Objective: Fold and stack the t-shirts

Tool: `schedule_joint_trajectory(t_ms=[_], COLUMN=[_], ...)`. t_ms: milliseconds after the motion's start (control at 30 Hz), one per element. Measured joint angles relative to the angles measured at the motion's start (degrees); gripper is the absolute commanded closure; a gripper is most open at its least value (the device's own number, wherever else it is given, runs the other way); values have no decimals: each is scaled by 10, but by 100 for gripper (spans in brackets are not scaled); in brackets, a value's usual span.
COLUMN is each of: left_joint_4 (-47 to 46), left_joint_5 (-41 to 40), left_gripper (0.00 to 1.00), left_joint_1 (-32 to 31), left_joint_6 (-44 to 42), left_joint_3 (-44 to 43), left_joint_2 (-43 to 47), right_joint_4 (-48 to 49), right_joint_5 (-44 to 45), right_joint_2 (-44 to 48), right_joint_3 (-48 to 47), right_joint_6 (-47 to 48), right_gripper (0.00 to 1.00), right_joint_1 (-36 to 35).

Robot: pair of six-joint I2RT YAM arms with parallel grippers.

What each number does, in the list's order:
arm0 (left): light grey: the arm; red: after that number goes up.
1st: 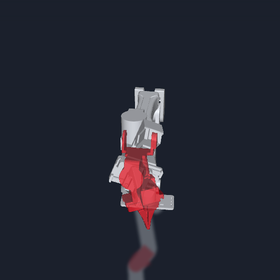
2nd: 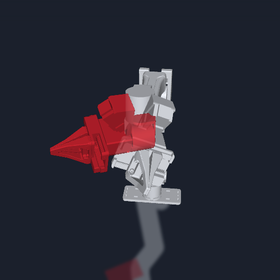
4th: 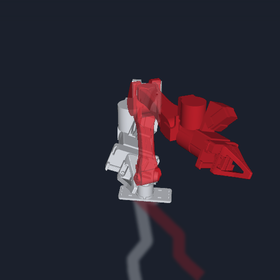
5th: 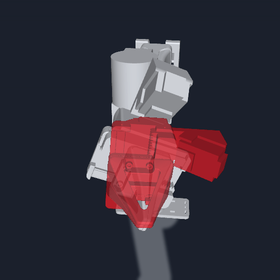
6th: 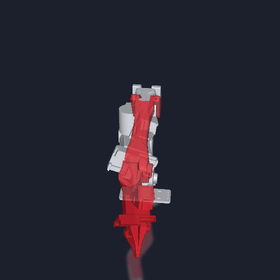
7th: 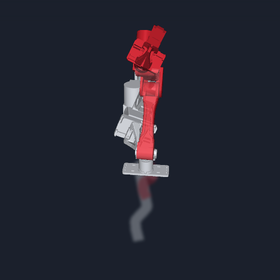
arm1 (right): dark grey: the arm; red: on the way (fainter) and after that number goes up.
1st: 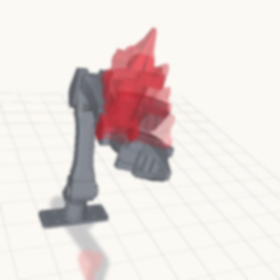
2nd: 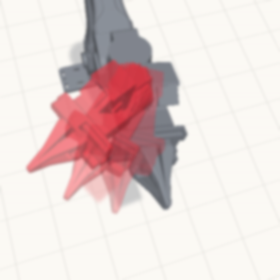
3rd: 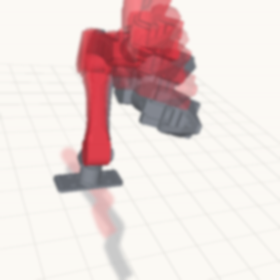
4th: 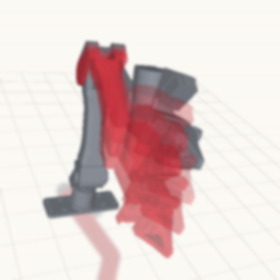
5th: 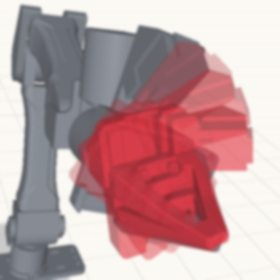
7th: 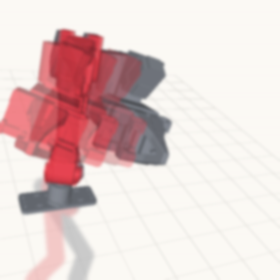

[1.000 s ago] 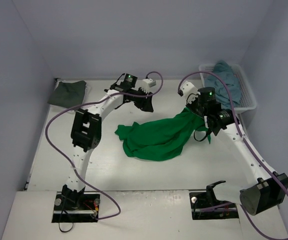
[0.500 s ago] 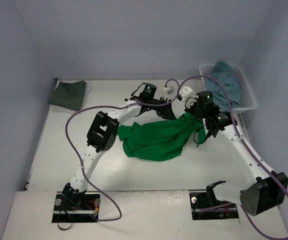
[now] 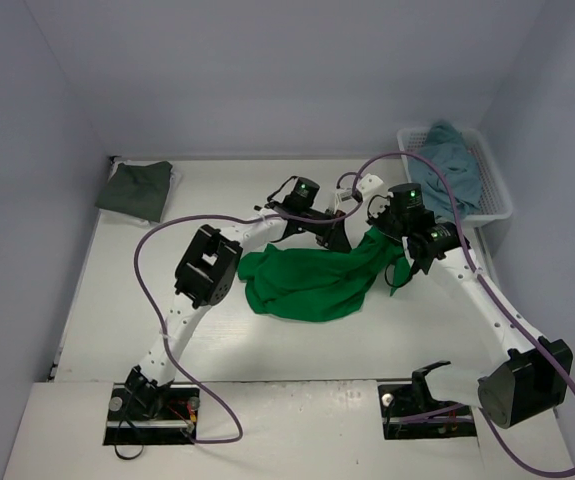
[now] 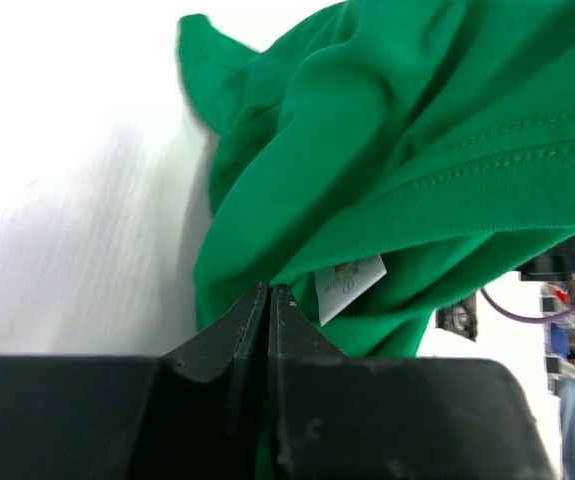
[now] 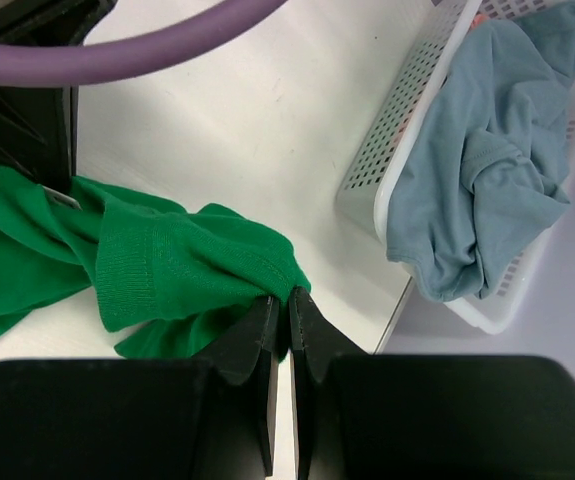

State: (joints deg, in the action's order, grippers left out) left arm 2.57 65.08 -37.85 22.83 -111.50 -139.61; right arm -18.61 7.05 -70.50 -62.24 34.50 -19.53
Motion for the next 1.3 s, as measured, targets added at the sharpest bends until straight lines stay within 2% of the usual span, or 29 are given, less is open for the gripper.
schedule_joint_trajectory(t_ms=[267,433,733,967,1133,1233,1267,1300], left_joint_4=[73,89,79,69,24,4,2,-1], left_joint_5=[-70,-116,-152,-155,-156,-156,-154,-153], left_gripper=[100,100,100,100,100,80,67,63], left_joint_1=[9,45,141,160,158,150,145,139], left_joint_6=[-66,-82,-85,-70,-57,-61,-63,-66], left_joint_3=[0,6,37,47,113,140,141,141], left_joint_2=[38,89,194,240,292,294,286,275], right_joint_4=[4,13,24,49,51,51,51,50], right_joint_5=[0,1,0,0,-2,-5,-5,-5], right_joint_2=[1,3,7,7,7,13,17,22], right_joint_3=[17,21,30,30,30,37,40,43], right_joint_6=[-2,-3,-17,-22,-30,-32,-32,-32], right_gripper=[100,100,100,100,100,100,100,100], right_joint_1=[0,0,0,0,0,0,0,0])
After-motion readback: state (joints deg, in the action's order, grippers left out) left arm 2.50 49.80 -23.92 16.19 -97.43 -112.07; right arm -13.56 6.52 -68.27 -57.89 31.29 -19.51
